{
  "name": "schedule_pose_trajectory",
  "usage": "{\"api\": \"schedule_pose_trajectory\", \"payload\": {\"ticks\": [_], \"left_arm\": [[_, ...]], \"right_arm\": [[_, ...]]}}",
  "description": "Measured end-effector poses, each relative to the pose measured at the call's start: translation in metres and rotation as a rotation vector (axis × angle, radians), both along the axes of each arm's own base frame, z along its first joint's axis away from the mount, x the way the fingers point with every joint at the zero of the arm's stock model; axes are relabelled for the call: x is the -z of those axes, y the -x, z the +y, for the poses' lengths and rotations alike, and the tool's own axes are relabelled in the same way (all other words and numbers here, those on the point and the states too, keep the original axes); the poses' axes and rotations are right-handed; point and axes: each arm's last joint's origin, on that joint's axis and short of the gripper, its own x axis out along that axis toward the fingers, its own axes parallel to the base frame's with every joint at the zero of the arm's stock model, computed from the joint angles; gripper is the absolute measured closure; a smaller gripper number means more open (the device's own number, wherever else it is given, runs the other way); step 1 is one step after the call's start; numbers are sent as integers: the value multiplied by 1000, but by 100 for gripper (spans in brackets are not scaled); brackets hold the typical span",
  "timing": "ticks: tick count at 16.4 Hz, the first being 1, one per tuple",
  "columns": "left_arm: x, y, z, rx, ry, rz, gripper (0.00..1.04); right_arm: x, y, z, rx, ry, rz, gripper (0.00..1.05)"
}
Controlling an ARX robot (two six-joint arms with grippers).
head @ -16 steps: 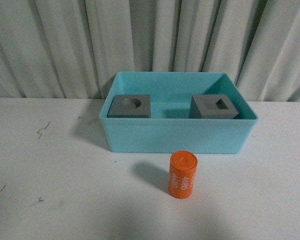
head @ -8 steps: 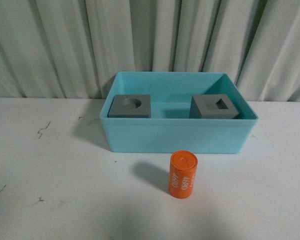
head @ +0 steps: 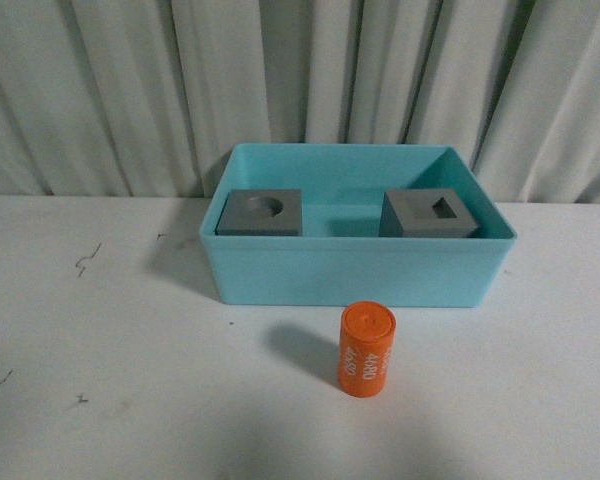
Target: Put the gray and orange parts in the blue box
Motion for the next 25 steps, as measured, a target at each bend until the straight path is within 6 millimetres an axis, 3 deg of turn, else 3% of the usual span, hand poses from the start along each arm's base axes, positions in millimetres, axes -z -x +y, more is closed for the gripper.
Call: {"api": "schedule_pose_trajectory", "payload": {"ticks": [1, 2, 3, 4, 5, 6, 8, 10, 13, 16, 25], "left_arm": [[0, 0, 0, 0, 0, 0, 65], [0, 0, 0, 0, 0, 1, 54], [0, 0, 0, 2, 0, -1, 41], [0, 0, 0, 0, 0, 0, 32], [0, 0, 0, 0, 0, 0, 23], [0, 0, 0, 0, 0, 0, 9], [0, 0, 0, 0, -1, 0, 7], [0, 0, 0, 0, -1, 0, 7], [0, 0, 0, 0, -1, 0, 7], [0, 0, 0, 0, -1, 0, 7], [0, 0, 0, 0, -1, 0, 7]], "right_arm": [[0, 0, 0, 0, 0, 0, 6], [2, 1, -1, 2, -56, 211, 6], [-6, -13, -8, 57, -168, 455, 6], [-16, -28, -13, 66, -210, 458, 6], [-31, -44, -12, -5, -213, 419, 6], [-53, -73, -2, -154, -178, 354, 6], [-54, -110, 21, -334, -73, 352, 6], [-31, -126, 52, -541, 63, 419, 6], [-8, -150, 99, -701, 283, 447, 6], [5, -181, 113, -650, 340, 483, 6], [38, -215, 146, -600, 315, 594, 6]]}}
